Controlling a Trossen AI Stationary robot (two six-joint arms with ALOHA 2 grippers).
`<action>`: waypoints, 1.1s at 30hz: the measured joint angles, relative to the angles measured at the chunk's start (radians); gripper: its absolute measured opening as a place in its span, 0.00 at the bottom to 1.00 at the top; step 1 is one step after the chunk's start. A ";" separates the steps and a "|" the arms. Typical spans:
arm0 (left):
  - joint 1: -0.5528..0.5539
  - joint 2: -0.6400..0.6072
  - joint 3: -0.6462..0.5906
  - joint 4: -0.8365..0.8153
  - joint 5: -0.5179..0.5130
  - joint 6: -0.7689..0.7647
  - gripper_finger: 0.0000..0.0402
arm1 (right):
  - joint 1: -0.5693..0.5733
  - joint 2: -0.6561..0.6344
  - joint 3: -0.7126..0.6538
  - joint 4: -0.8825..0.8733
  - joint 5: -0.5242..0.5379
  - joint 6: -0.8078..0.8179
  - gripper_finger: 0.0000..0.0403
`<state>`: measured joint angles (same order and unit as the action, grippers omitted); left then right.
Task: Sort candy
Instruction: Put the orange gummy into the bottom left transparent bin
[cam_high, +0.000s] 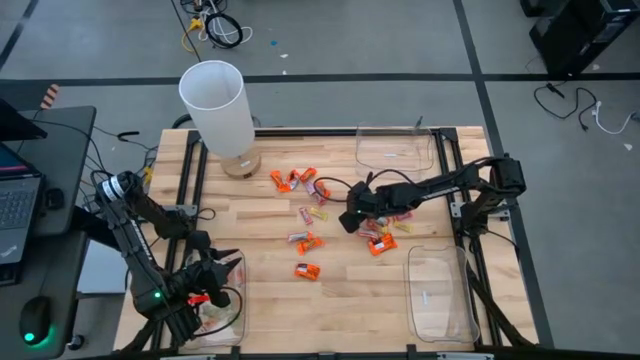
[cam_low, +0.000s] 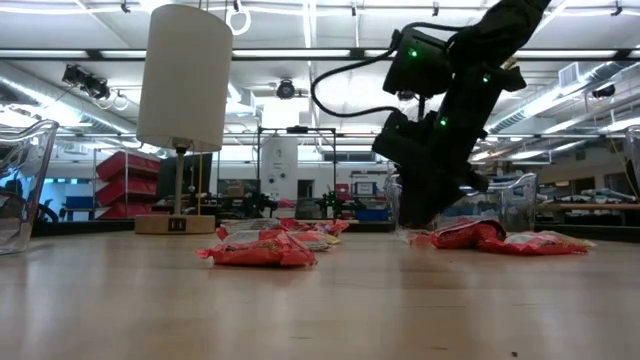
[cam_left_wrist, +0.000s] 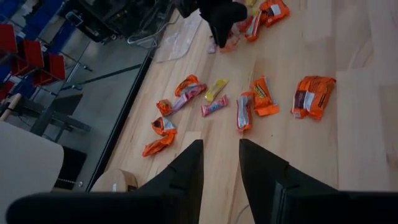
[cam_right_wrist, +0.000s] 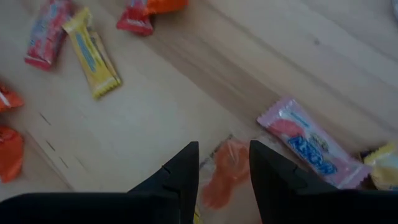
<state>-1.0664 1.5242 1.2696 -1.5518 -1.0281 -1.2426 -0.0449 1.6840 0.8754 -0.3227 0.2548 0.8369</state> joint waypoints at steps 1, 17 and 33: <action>0.000 0.000 0.000 0.000 0.000 0.000 0.26 | 0.000 0.000 -0.003 0.000 -0.002 0.004 0.31; 0.000 0.000 0.000 0.014 -0.018 0.000 0.26 | 0.002 0.000 -0.060 0.112 -0.022 0.027 0.28; 0.000 0.000 0.000 0.034 -0.017 0.000 0.26 | 0.005 -0.001 -0.060 0.115 -0.048 -0.025 0.00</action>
<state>-1.0664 1.5242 1.2697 -1.5182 -1.0455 -1.2430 -0.0400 1.6826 0.8150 -0.2082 0.2068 0.8122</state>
